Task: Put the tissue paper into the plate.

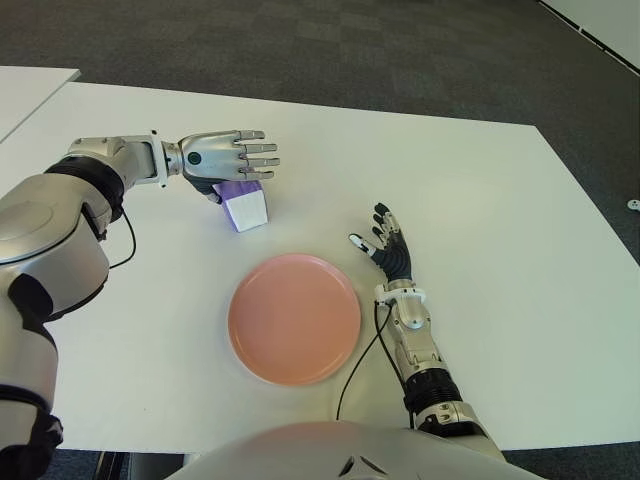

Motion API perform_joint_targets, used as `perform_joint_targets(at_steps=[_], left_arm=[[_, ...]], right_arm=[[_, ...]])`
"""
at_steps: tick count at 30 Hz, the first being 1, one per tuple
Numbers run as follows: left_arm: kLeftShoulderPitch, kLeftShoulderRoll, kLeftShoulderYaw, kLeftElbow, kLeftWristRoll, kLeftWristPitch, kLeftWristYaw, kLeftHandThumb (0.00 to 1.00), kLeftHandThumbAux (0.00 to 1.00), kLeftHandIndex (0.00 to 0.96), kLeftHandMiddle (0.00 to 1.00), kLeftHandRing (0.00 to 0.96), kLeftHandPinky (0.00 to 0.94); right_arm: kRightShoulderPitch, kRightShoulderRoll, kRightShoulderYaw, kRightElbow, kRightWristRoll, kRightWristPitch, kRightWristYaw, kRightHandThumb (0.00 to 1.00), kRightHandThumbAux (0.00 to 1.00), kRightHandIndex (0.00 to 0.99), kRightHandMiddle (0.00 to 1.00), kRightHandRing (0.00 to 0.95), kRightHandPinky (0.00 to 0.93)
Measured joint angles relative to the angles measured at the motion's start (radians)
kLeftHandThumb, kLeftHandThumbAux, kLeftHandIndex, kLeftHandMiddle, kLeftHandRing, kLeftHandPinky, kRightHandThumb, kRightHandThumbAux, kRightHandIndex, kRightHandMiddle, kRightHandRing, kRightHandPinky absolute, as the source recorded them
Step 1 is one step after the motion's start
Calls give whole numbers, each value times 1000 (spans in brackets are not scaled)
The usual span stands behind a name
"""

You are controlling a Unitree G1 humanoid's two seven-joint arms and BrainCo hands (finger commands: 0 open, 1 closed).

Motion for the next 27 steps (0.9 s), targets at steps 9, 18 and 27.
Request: perform_joint_targets(at_steps=[9,18,27], left_arm=[[-13,-21,2,17,0,8,8,148,477,0,0,0,0],[-39,-39,10,30,-1,31,8,170,504,0,0,0,0],[-86,-40,5,28,1,28,8,201,521,0,0,0,0]], right_arm=[[0,-1,1,0,-1,0,0,74,700,0,0,0,0],[0,-2,3,0,-3,0,0,82,691,0,0,0,0],[0,-4,6,0,-8,0,0,76,689,0,0,0,0]])
